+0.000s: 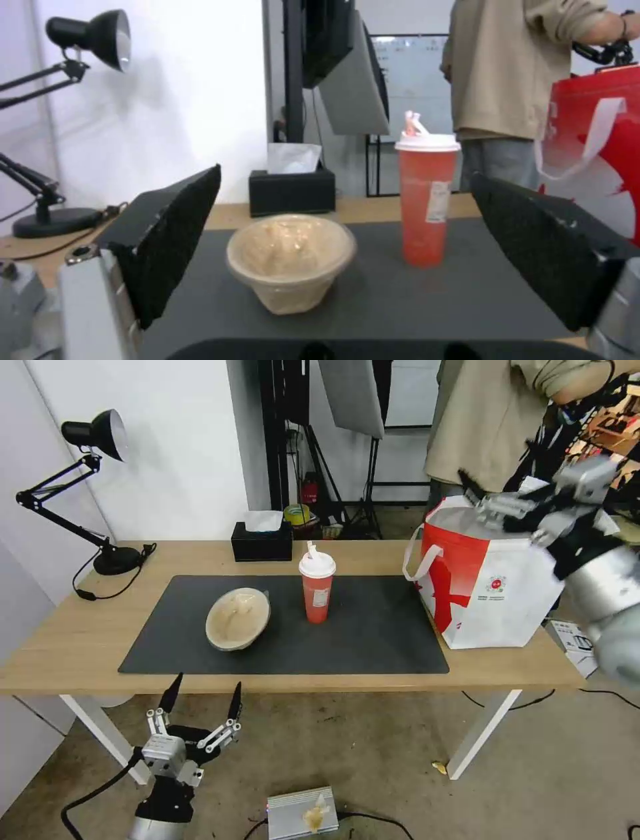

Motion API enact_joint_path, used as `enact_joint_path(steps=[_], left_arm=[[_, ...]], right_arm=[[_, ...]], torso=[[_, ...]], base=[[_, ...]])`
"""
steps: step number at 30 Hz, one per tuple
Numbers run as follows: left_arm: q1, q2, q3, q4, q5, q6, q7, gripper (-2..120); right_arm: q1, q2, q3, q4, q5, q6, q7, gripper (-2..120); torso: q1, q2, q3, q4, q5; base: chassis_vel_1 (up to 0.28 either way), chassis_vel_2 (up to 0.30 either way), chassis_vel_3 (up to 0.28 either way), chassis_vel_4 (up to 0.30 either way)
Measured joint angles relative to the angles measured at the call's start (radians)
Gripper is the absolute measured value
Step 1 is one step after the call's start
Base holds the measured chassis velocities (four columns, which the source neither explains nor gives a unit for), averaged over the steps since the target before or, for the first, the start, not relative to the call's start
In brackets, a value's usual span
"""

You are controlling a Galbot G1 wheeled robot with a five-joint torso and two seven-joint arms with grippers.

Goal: Pick up the trash from the table and place it into the takeout bag.

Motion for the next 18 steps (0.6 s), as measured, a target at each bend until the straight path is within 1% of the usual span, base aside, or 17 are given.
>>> enact_joint_path(steps=[1,6,12,16,18], left_arm=[[0.0,0.0,0.0,0.0,0.0,0.0,0.0,100],[0.001,0.011,0.002,-0.008,-0.003,0.0,-0.023,100],[0.004,0.018,0.002,-0.009,-0.008,0.0,-0.027,100],[0.003,0.024,0.005,-0.009,-0.009,0.001,-0.028,100],[0.001,0.03,0.004,-0.008,-0.01,0.001,-0.028,100]], right_arm=[[0.0,0.0,0.0,0.0,0.0,0.0,0.0,100],[-0.14,0.057,0.009,0.024,-0.066,0.042,-0.022,100],[-0.203,0.074,0.008,0.03,-0.101,0.067,-0.043,100],[-0.294,0.1,0.024,0.049,-0.146,0.089,-0.08,100],[-0.316,0.112,0.028,0.055,-0.158,0.092,-0.09,100]], torso=[[0.0,0.0,0.0,0.0,0.0],[0.0,0.0,0.0,-0.0002,-0.0001],[0.0,0.0,0.0,-0.0001,-0.0002],[0.0,0.0,0.0,0.0,-0.0002],[0.0,0.0,0.0,0.0,-0.0002]], base=[[0.0,0.0,0.0,0.0],[0.0,0.0,0.0,0.0],[0.0,0.0,0.0,0.0],[0.0,0.0,0.0,0.0],[0.0,0.0,0.0,0.0]])
